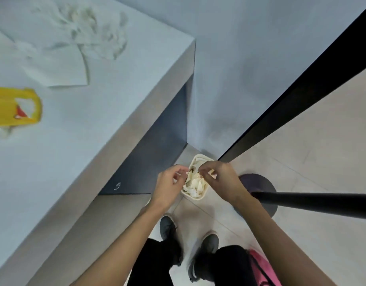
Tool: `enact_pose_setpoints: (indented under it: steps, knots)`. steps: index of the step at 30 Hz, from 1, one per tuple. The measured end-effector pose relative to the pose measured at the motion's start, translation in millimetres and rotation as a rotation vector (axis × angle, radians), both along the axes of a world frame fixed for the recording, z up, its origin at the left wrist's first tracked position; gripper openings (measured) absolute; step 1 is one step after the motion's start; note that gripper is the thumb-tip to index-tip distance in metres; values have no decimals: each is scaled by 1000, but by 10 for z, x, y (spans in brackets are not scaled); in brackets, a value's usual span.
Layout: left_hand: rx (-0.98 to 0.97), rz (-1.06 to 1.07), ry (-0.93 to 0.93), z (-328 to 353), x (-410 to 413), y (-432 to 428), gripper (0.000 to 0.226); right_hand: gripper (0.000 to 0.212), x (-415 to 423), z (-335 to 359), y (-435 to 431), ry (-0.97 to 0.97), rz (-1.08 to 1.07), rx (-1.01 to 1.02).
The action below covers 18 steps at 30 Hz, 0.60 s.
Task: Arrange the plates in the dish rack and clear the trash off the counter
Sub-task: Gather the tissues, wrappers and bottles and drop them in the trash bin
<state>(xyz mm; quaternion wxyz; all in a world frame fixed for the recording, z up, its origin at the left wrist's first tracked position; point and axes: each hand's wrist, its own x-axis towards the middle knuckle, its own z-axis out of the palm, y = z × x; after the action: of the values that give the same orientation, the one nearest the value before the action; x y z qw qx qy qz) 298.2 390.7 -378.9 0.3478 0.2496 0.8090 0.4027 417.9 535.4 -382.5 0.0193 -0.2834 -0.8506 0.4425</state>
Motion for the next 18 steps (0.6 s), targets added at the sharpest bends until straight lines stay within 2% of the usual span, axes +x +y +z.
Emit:
enact_pose_setpoints:
  steps: [5,10,14,18]
  knots:
    - [73,32,66,1044,133,-245,20,11,109,1034,-292,36,5,-3]
    - [120,65,118,1672,218,-612,32,10,163,1640,-587,91,45,2]
    - [186,258,78,2055,139,-1010,23,11,-38,1972,-868,165,144,-46]
    - [215,418,172,2310,-115,-1525,23,11,-403,2177,-1183,206,266,-121]
